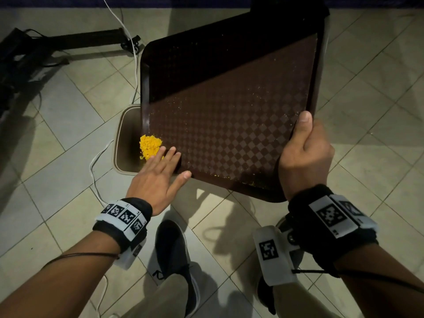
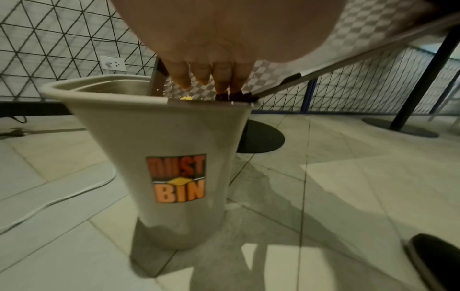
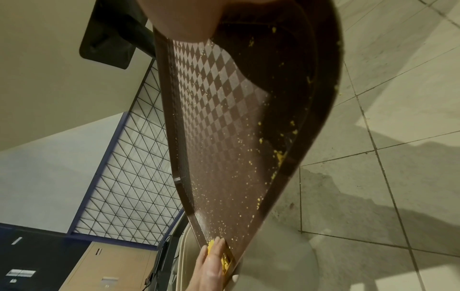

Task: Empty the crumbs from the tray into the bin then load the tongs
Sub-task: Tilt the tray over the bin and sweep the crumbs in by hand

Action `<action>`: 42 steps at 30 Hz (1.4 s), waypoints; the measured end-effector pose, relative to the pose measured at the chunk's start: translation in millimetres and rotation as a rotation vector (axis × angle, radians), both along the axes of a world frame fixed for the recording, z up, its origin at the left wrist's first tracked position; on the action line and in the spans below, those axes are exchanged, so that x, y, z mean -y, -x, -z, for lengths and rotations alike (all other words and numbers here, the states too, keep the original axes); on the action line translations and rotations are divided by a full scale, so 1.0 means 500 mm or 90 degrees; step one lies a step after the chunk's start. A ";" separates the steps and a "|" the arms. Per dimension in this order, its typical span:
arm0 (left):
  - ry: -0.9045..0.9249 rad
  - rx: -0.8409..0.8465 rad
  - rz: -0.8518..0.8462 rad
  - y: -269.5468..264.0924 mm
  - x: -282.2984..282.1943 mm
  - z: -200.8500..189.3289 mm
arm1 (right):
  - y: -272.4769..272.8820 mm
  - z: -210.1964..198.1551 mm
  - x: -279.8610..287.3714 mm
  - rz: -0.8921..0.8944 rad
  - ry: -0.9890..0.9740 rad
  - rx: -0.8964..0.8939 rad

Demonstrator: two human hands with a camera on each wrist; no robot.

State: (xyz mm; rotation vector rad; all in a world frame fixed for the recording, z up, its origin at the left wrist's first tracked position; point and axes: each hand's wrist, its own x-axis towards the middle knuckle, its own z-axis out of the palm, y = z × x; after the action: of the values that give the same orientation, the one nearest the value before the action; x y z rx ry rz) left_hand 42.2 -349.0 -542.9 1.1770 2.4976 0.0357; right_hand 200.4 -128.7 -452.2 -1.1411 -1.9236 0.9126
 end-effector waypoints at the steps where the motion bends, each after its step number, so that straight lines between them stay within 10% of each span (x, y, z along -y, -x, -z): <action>1: 0.024 -0.009 -0.002 0.006 0.006 0.008 | 0.000 -0.002 -0.001 0.000 -0.002 -0.002; 16: -0.003 -0.016 -0.152 0.182 -0.067 -0.009 | 0.010 -0.020 0.005 -0.030 -0.051 -0.020; 42: -0.015 0.011 -0.175 0.079 -0.020 0.012 | 0.010 -0.036 0.010 -0.059 -0.045 -0.016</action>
State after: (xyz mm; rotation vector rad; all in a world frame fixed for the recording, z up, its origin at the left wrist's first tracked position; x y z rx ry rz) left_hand 2.9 -338.9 -548.8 0.8287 2.6313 0.1474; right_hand 195.5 -133.6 -434.4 -1.0020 -1.9860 0.8963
